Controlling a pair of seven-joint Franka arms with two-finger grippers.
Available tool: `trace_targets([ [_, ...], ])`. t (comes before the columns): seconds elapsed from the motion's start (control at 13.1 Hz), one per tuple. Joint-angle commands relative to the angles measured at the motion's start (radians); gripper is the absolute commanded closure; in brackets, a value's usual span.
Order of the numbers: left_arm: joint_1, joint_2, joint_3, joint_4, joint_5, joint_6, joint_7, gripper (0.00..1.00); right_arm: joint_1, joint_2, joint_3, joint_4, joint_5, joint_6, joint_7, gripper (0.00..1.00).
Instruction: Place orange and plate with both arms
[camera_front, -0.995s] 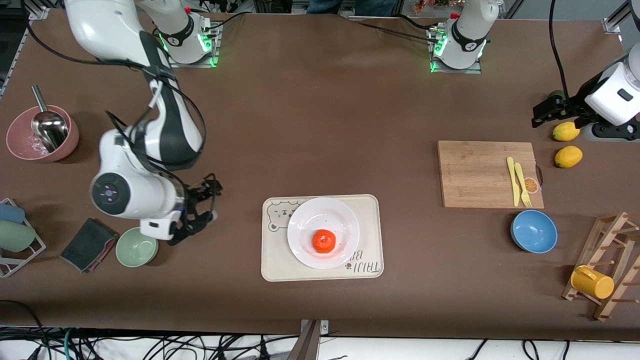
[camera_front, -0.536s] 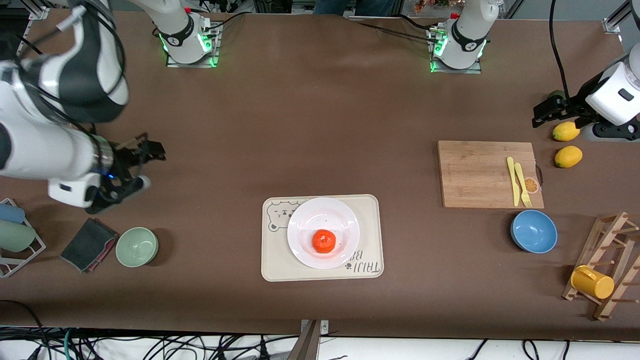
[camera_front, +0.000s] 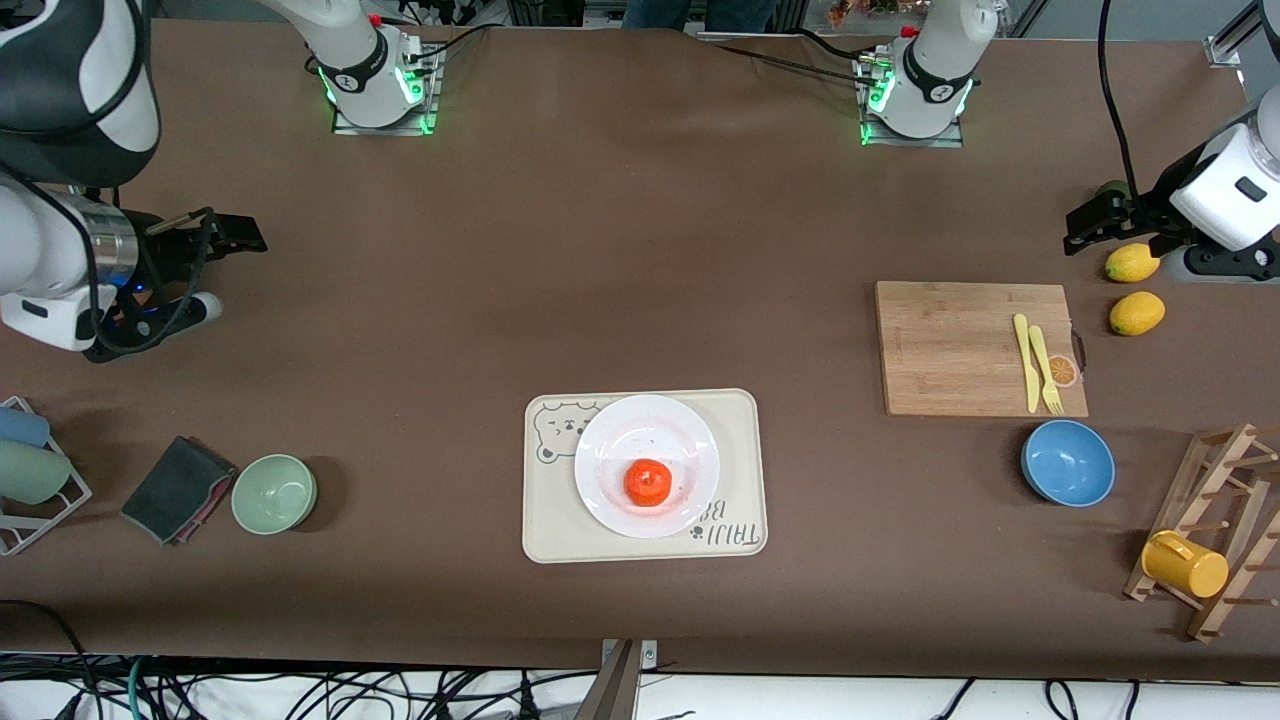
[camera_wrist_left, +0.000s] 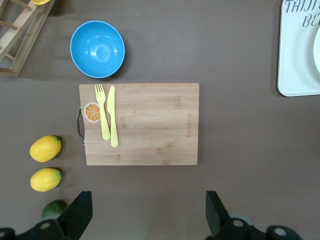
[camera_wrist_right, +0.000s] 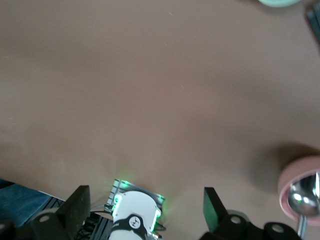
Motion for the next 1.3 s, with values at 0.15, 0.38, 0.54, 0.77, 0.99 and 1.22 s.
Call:
trace_targets([
  [0.15,0.0,-0.001,0.0,0.013,0.004,-0.012,0.011,0.0,-0.183,-0.268,0.324,-0.38,-0.093,0.305,0.348,0.0],
  [0.38,0.0,-0.001,0.0,0.013,0.004,-0.012,0.011,0.0,-0.231,-0.284,0.285,-0.372,-0.058,0.358,0.384,0.0],
  [0.54,-0.001,-0.001,0.0,0.013,0.004,-0.012,0.011,0.0,-0.232,-0.278,0.202,-0.359,0.01,0.428,0.38,0.0],
  [0.77,0.0,-0.001,0.0,0.013,0.006,-0.012,0.011,0.0,-0.255,-0.304,0.214,-0.324,-0.042,0.416,0.377,0.0],
  [0.99,0.0,-0.001,0.0,0.013,0.004,-0.012,0.011,0.0,-0.289,-0.322,0.245,-0.322,-0.071,0.378,0.378,0.0],
  [1.22,-0.001,-0.001,0.0,0.013,0.006,-0.012,0.011,0.0,-0.324,-0.329,0.295,-0.324,-0.084,0.375,0.38,0.0],
])
